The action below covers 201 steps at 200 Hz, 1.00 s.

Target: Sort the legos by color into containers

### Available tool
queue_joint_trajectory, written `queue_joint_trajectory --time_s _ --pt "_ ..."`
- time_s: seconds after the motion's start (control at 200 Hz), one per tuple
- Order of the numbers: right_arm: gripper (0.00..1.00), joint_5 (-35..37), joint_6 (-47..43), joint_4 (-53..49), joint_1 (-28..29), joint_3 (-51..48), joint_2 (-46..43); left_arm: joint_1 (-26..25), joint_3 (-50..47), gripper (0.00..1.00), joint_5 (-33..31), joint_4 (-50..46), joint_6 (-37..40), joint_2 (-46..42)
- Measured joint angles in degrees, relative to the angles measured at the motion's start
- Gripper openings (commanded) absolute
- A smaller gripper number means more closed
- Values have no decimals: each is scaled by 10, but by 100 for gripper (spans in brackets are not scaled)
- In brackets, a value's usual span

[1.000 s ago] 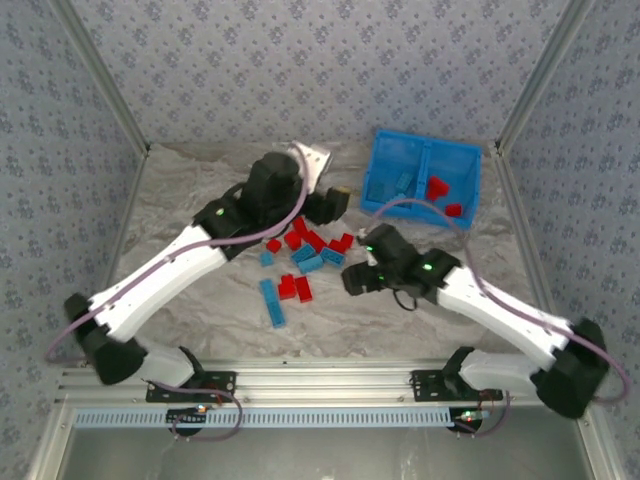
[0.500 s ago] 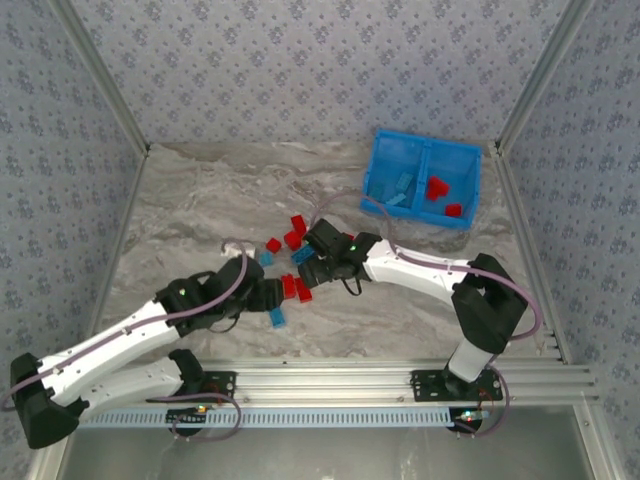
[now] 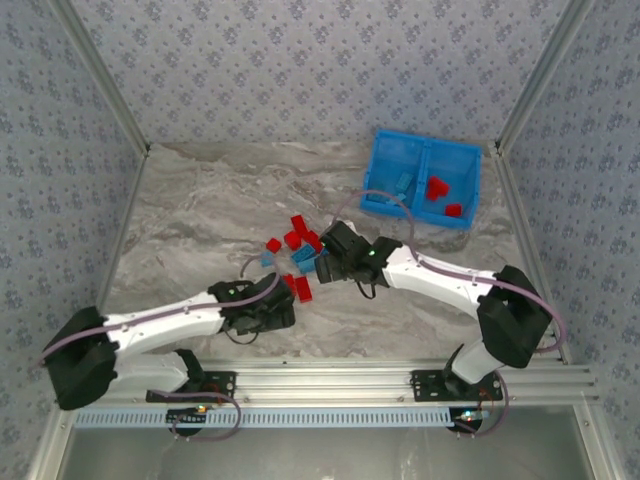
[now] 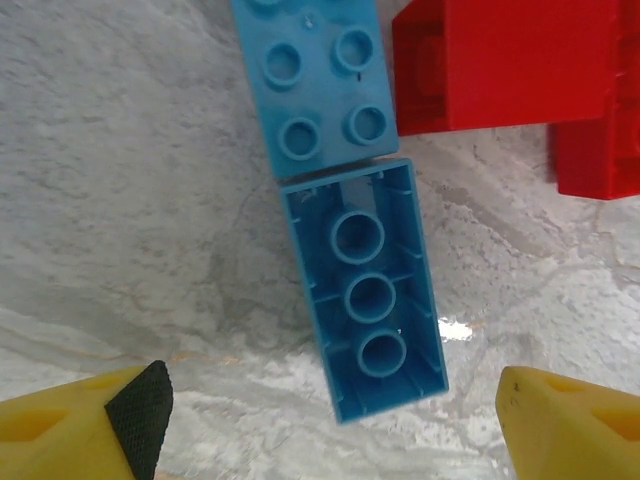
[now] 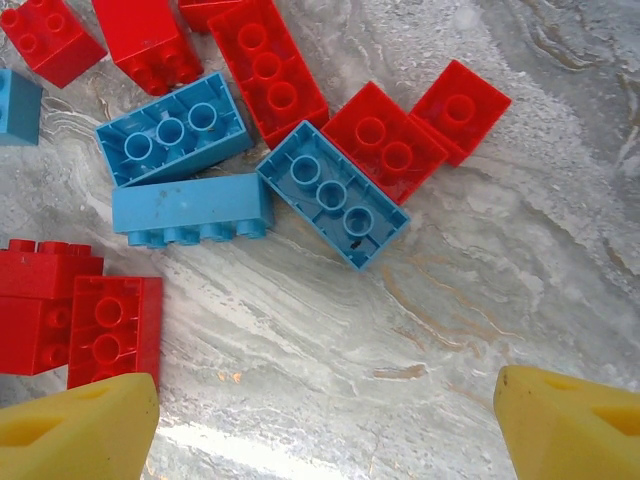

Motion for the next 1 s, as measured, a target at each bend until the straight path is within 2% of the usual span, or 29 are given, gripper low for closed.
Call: queue_joint_trajectory --time_s 0.225,0.37,0.55,0.73,0.839,1.004 --pt "90 11 8 -3 -1 -26 -38 -6 9 43 -21 35 -22 74" --pt "90 21 15 -9 -1 -40 -75 -6 1 30 -26 52 -40 70" --pt "90 45 31 -23 -1 -55 -157 -12 33 28 -33 8 -26 34" --pt "90 98 55 -36 -2 -74 -284 -25 237 29 -56 -21 50 49" --pt "89 146 71 -56 -5 -92 -363 -25 384 29 -83 -10 120 127" --pt "89 215 99 -114 -10 -110 -444 -7 579 29 -92 21 224 302"
